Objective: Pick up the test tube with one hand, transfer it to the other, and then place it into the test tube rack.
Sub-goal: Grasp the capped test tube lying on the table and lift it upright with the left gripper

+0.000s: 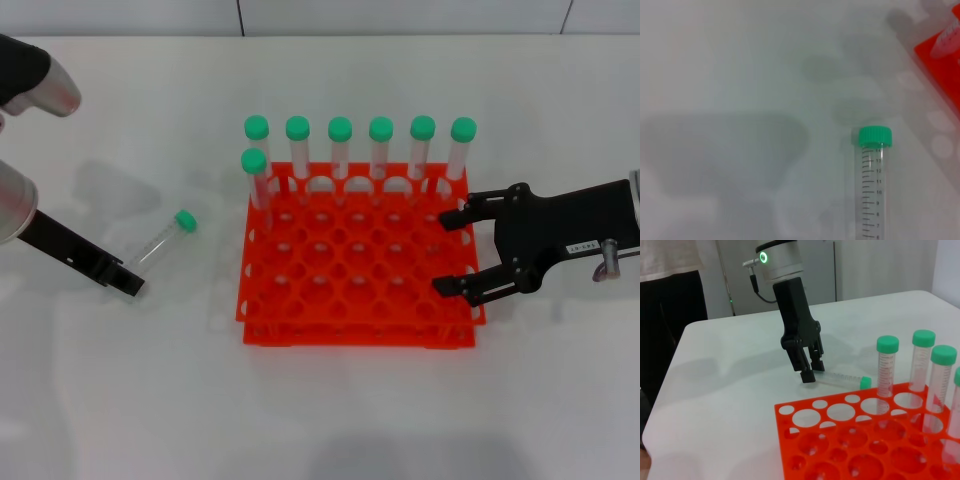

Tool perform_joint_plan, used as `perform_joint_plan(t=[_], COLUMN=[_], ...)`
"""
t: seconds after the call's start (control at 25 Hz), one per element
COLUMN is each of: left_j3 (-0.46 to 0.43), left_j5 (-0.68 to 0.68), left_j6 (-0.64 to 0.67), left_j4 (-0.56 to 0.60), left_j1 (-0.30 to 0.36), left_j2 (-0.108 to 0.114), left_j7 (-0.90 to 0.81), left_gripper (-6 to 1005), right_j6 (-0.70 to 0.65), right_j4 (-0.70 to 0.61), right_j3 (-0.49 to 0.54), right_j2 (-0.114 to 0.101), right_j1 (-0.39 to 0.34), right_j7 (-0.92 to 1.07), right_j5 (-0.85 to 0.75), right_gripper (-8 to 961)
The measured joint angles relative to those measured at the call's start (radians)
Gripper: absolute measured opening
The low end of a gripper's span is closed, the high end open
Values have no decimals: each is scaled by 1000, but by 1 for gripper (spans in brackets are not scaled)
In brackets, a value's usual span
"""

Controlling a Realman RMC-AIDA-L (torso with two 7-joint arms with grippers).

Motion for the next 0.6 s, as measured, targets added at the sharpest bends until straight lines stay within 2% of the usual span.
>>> perform_joint_plan(t=[0.28,0.6], left_j3=[2,4], left_j5=[34,39], left_j6=[-25,-27], left_j4=[-14,-22], left_j1=[-17,-26], left_j2=[-7,-12], left_j7=[-23,-23], left_gripper=[455,284], right_j6=[1,2], right_j4=[0,-4], right_j3=[-2,1], right_j2=[0,0], right_j1=[0,3], right_j7=[0,3], right_j5=[1,1], right_gripper=[809,807])
